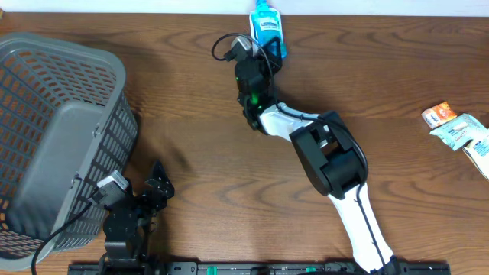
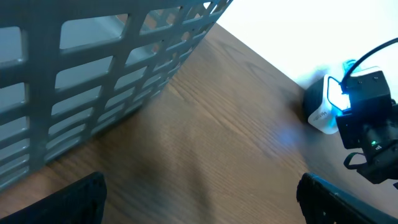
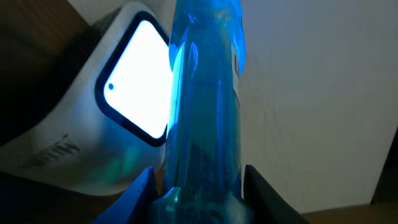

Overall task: Scan the item barcode
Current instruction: 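Raise the Listerine bottle up to the scanner face, then carry the Listerine bottle to the table's right edge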

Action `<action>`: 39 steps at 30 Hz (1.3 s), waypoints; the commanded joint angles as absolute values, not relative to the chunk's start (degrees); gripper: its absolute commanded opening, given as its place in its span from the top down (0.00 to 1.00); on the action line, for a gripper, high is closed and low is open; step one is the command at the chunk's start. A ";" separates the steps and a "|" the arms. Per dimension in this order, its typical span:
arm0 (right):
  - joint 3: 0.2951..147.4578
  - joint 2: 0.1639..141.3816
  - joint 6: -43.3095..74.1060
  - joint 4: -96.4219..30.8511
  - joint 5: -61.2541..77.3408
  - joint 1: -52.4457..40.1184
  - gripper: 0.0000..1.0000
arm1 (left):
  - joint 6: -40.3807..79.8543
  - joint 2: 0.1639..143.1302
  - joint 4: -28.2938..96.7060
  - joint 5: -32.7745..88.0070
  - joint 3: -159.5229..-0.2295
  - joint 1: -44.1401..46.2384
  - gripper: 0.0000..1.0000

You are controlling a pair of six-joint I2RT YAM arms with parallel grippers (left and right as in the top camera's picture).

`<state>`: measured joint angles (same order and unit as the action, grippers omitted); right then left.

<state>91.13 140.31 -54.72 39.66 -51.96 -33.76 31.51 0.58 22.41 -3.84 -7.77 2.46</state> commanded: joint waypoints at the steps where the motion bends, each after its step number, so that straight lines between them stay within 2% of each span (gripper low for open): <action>1: 93.34 141.34 -57.71 40.53 -52.42 -33.34 0.99 | 31.59 0.16 23.57 -4.54 -7.27 2.28 0.02; 9: 93.43 144.77 -68.05 43.05 -53.45 -33.50 0.99 | 31.59 0.19 23.57 -4.54 -7.27 2.28 0.02; 13: 93.54 146.26 -73.95 49.34 -54.50 -33.54 0.99 | 31.59 0.16 23.57 -4.54 -7.27 2.28 0.02; 23: 95.57 146.04 -79.88 53.45 -56.64 -33.47 0.99 | 31.59 0.16 23.57 -4.56 -7.27 2.28 0.02; 30: 95.81 141.73 -77.73 53.21 -60.90 -32.05 0.99 | 31.59 0.16 23.57 -4.56 -7.27 2.28 0.02; 39: 95.79 135.00 -71.24 52.88 -70.32 -24.08 0.99 | 31.59 0.19 23.57 -4.56 -7.27 2.28 0.02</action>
<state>93.60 142.19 -75.53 51.68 -64.10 -28.01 31.51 0.58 22.41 -3.84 -7.77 2.46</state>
